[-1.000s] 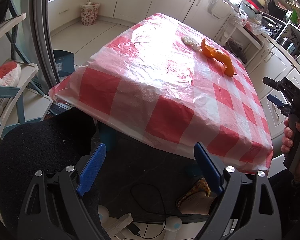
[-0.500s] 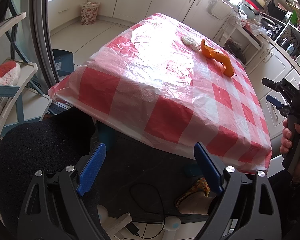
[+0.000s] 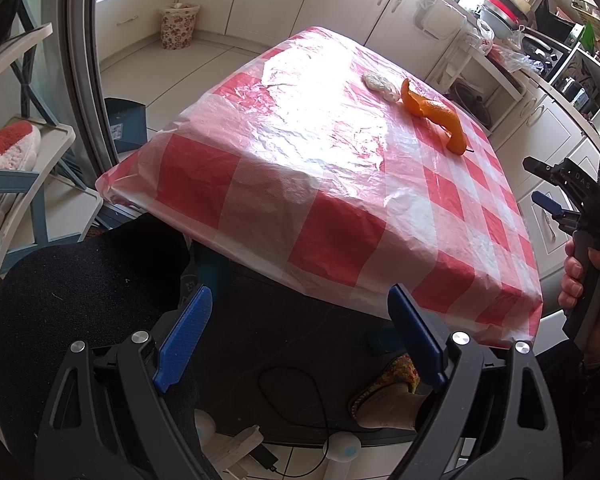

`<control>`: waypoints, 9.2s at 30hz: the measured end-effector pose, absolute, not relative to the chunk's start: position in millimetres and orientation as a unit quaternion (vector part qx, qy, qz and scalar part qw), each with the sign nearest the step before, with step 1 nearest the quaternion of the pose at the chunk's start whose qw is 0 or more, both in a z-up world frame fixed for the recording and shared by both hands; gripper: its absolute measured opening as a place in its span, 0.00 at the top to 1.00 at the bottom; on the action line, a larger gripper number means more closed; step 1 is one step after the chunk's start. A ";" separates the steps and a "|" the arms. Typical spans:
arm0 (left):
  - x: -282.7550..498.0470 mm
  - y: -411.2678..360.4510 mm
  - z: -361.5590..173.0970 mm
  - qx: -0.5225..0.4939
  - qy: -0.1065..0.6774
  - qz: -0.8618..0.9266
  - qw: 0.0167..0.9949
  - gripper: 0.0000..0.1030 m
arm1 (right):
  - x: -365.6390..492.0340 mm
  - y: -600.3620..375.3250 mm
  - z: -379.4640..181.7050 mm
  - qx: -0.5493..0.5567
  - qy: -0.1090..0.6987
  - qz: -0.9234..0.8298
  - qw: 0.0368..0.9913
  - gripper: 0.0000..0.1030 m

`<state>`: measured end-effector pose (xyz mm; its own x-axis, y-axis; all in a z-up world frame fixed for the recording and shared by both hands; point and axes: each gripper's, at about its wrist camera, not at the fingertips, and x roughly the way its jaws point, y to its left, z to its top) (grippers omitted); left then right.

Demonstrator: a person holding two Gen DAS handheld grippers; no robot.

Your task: Collect trash

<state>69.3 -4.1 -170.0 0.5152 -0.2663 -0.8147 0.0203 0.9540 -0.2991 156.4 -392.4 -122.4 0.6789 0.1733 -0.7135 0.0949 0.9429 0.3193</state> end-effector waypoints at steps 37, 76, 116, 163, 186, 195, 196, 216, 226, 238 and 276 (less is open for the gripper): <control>68.7 -3.2 -168.2 -0.137 0.484 -0.086 0.860 0.17 | 154.0 -390.4 -119.0 0.169 0.391 0.024 0.904 0.19; 365.5 -97.3 -160.6 -0.155 0.471 -0.099 0.863 0.17 | 296.3 -362.6 -163.9 0.047 0.450 0.185 0.873 0.62; 249.6 -149.0 -92.5 -0.112 0.436 -0.223 0.865 0.84 | 221.3 -446.9 -108.9 0.071 0.404 0.111 0.905 0.77; 76.2 -73.6 -70.2 -0.057 0.392 -0.110 0.911 0.14 | 91.9 -468.5 -9.1 0.122 0.211 -0.101 0.965 0.11; 81.3 82.7 -127.3 -0.148 0.410 0.019 0.900 0.12 | 110.4 -366.0 -49.7 0.094 0.241 -0.069 0.963 0.09; 85.3 96.3 -115.0 -0.151 0.390 0.041 0.907 0.12 | 116.8 -369.1 -55.3 0.105 0.253 -0.069 0.959 0.09; 86.6 98.2 -118.7 -0.157 0.396 0.041 0.904 0.12 | 117.9 -368.3 -56.1 0.104 0.254 -0.068 0.959 0.09; 97.6 102.4 -138.0 -0.178 0.426 0.040 0.886 0.12 | 134.5 -350.0 -63.0 0.086 0.264 -0.055 0.959 0.09; 99.8 102.2 -138.0 -0.177 0.427 0.040 0.886 0.11 | 137.0 -348.5 -64.5 0.082 0.267 -0.053 0.959 0.09; 103.1 101.4 -136.0 -0.179 0.426 0.040 0.886 0.12 | 141.8 -347.0 -68.0 0.078 0.272 -0.050 0.958 0.09; 118.3 101.7 -124.8 -0.180 0.414 0.043 0.891 0.11 | 160.1 -363.2 -76.1 0.084 0.279 -0.052 0.955 0.09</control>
<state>118.3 101.7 -124.8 0.6542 -0.0725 -0.7529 -0.2255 0.9315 -0.2855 160.1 -363.2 -76.1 0.8393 -0.0526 -0.5412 0.1459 0.9806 0.1310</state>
